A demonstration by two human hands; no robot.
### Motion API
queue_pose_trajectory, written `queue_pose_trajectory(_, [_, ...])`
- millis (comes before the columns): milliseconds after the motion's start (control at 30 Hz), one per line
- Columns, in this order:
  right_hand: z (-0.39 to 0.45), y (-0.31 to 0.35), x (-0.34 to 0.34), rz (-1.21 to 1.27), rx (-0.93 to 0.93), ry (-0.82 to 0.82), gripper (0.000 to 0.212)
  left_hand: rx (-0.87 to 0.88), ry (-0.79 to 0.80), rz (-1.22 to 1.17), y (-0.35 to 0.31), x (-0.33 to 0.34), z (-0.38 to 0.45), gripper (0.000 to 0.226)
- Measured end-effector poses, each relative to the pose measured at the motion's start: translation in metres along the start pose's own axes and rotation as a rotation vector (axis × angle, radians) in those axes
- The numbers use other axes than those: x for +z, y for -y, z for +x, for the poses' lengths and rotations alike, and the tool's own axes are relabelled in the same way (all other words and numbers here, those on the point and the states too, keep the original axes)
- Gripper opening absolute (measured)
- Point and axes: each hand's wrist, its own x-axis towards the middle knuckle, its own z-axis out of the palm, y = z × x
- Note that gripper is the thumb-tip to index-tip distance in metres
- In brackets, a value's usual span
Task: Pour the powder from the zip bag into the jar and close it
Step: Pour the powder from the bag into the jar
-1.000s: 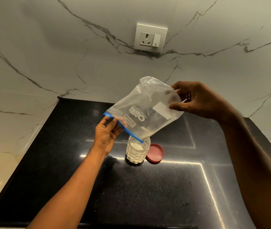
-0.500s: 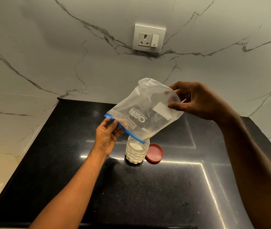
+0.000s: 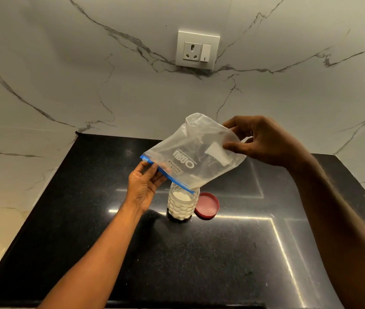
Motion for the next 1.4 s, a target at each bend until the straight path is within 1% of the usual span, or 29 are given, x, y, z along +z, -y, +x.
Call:
queue_pose_trajectory(67, [-0.001,0.001,0.003,-0.011,-0.008,0.02,0.036,-0.004,-0.008,-0.002,0.0,-0.001,0.0,0.029])
queue_pose_trajectory(167, [0.0,0.002,0.004,0.006,-0.008,-0.009,0.036,-0.009,-0.011,-0.01,0.002,-0.003,0.001,0.03])
queue_pose_trajectory(433, [0.005,0.003,0.006,-0.017,-0.018,0.008,0.035,-0.016,-0.028,-0.035,0.005,-0.007,0.002,0.03])
queue_pose_trajectory(533, [0.007,0.004,0.006,0.002,-0.013,-0.022,0.036,-0.026,-0.037,-0.029,0.007,-0.009,0.001,0.033])
queue_pose_trajectory(633, [0.008,0.005,0.008,-0.002,-0.018,0.01,0.037,-0.027,-0.035,-0.03,0.008,-0.011,0.0,0.032])
queue_pose_trajectory(700, [0.008,0.005,0.009,0.016,-0.016,-0.01,0.037,-0.025,-0.04,-0.028,0.008,-0.012,0.001,0.031])
queue_pose_trajectory(833, [0.009,0.006,0.008,-0.012,-0.015,0.014,0.037,-0.035,-0.039,-0.037,0.008,-0.013,0.001,0.033])
queue_pose_trajectory(900, [0.01,0.006,0.007,-0.002,-0.012,0.0,0.038,-0.037,-0.042,-0.037,0.008,-0.014,0.001,0.033])
queue_pose_trajectory(1000, [0.011,0.008,0.009,-0.02,-0.026,0.045,0.037,-0.039,-0.033,-0.037,0.009,-0.014,0.0,0.032])
queue_pose_trajectory(1133, [0.012,0.008,0.01,0.002,-0.029,-0.022,0.035,-0.043,-0.027,-0.034,0.008,-0.015,0.0,0.033])
queue_pose_trajectory(1400, [0.016,0.015,0.014,-0.029,-0.081,-0.046,0.032,-0.053,-0.052,-0.079,0.008,-0.018,0.001,0.032])
